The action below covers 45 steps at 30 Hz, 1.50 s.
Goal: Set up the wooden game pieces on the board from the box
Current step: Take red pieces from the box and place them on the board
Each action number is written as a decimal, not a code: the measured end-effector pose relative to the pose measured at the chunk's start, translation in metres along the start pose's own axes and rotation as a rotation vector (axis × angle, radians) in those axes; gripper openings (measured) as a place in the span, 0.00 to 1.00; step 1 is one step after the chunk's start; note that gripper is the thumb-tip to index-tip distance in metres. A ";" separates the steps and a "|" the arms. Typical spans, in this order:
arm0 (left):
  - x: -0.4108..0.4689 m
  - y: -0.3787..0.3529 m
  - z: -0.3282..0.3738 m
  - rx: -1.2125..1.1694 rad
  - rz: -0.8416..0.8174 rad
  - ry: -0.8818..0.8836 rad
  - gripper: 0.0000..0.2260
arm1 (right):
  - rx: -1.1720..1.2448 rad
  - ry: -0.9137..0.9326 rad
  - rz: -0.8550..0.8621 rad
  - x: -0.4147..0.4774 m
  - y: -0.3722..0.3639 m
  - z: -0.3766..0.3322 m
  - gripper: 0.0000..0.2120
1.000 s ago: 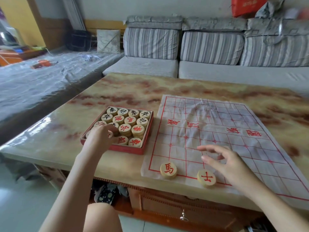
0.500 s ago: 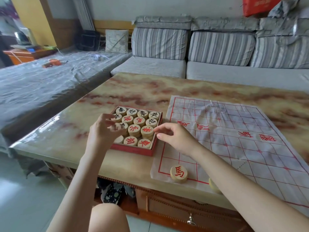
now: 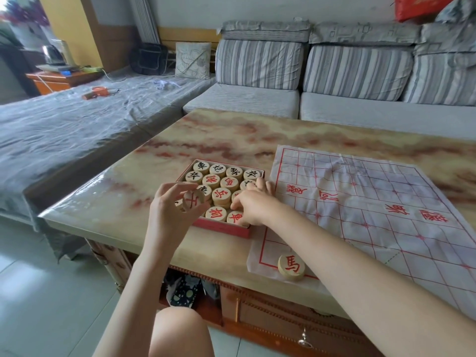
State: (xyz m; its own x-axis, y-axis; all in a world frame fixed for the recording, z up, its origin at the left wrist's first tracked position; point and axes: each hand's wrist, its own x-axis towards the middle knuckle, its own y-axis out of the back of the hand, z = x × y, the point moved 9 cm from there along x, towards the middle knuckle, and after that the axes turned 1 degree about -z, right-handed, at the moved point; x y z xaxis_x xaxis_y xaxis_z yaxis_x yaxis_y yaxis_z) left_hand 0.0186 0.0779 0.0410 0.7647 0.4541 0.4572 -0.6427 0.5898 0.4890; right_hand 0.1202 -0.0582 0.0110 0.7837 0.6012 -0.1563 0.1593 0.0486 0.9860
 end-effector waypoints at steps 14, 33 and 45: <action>-0.017 -0.006 -0.003 -0.103 -0.052 0.100 0.19 | 0.912 0.153 0.288 -0.031 0.025 0.028 0.10; -0.029 -0.007 0.027 -0.137 -0.079 0.057 0.20 | 0.823 0.073 0.028 -0.080 -0.036 0.036 0.06; -0.058 -0.085 0.096 -0.191 -0.390 0.021 0.28 | 0.787 0.134 0.280 -0.145 0.005 0.075 0.36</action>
State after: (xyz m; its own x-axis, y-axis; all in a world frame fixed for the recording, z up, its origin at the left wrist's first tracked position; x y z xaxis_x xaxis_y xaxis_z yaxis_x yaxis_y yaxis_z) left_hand 0.0249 -0.0626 0.0443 0.9507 0.1852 0.2488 -0.2864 0.8319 0.4752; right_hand 0.0523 -0.2056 0.0341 0.7864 0.6005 0.1448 0.3808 -0.6559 0.6518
